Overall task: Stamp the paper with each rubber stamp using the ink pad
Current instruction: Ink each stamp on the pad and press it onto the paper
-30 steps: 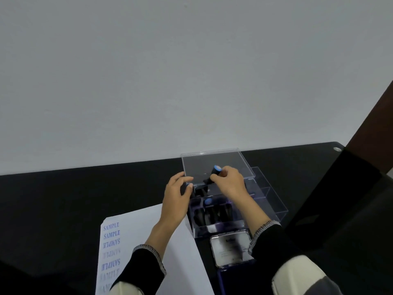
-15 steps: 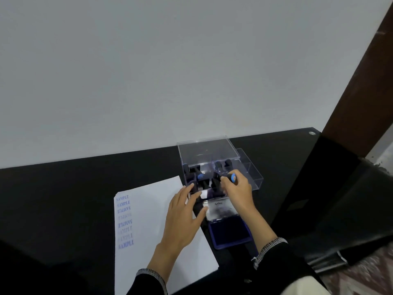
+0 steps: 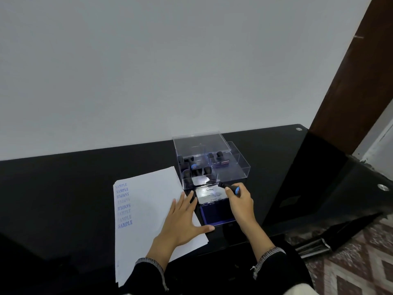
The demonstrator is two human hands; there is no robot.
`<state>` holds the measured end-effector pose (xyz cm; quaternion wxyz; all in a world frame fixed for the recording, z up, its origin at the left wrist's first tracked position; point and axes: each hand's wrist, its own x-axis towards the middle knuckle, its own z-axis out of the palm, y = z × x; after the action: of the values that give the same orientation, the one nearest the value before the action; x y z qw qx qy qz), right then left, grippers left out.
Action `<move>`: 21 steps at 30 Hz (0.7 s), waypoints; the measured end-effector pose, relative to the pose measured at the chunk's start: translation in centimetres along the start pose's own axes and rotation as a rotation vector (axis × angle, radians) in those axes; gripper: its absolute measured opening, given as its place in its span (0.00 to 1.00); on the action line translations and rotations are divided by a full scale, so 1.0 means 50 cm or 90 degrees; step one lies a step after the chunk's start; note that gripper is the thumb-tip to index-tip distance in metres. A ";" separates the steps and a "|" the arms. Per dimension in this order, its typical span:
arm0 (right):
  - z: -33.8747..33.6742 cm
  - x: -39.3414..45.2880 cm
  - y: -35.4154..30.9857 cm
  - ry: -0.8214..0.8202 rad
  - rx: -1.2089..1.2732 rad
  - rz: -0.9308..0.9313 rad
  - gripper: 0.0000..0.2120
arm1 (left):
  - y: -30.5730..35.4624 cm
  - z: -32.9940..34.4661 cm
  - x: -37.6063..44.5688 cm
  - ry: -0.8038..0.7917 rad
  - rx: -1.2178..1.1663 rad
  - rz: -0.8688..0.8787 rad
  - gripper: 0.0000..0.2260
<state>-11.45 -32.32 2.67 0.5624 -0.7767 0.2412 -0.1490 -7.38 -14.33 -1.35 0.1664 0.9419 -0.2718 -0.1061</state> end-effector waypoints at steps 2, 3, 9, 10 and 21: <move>-0.001 0.006 -0.004 -0.018 -0.012 0.001 0.10 | 0.000 -0.001 0.002 0.002 0.006 -0.004 0.49; 0.000 0.007 -0.007 -0.025 -0.018 -0.004 0.11 | 0.000 -0.001 0.001 0.000 0.007 -0.005 0.49; 0.008 -0.003 -0.031 -0.115 -0.129 -0.112 0.05 | -0.014 -0.006 -0.009 0.002 -0.049 0.012 0.46; 0.008 -0.005 -0.035 -0.147 -0.153 -0.124 0.02 | -0.017 -0.007 -0.012 0.005 -0.056 0.016 0.44; 0.017 -0.016 -0.041 -0.229 -0.437 -0.212 0.08 | -0.037 0.023 -0.034 0.066 -0.023 0.046 0.32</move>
<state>-11.25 -30.69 4.34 0.2722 -0.9611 0.0459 -0.0112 -8.23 -12.21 -2.92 0.2006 0.9327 -0.2945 -0.0563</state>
